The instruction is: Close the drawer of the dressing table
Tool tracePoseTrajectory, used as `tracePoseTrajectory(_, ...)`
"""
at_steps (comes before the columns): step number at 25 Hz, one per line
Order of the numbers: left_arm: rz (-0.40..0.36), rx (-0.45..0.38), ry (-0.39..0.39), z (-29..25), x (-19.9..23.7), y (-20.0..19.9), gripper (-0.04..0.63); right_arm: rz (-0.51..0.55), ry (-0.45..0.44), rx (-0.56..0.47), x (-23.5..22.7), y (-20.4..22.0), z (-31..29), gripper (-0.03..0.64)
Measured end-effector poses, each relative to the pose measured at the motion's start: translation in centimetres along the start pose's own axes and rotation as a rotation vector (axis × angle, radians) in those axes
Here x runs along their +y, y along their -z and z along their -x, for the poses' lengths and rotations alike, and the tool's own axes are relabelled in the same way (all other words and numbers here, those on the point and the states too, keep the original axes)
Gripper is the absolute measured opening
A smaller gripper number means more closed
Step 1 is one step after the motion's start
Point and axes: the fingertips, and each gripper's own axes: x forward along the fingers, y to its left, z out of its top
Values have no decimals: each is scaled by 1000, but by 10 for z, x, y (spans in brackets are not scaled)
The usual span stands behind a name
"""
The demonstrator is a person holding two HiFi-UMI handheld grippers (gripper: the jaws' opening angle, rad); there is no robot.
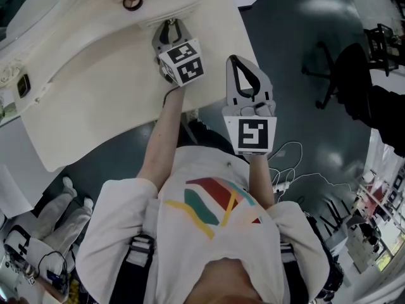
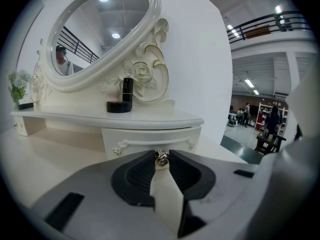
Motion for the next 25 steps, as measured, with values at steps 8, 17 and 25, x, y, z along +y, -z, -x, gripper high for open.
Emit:
tracePoseTrajectory(8,-4,-3,-6,-4,1,-4,83,-3,1,3,-2,0,-2,0)
tracePoseTrajectory(17,-7,-4,-13,-11,3,-8,83,-3,-5,6,-3,0,-8,0)
tracePoseTrajectory(25,-27,-8,-11,-13,1,-10,83,-12,-11,6,-5,0,-12,0)
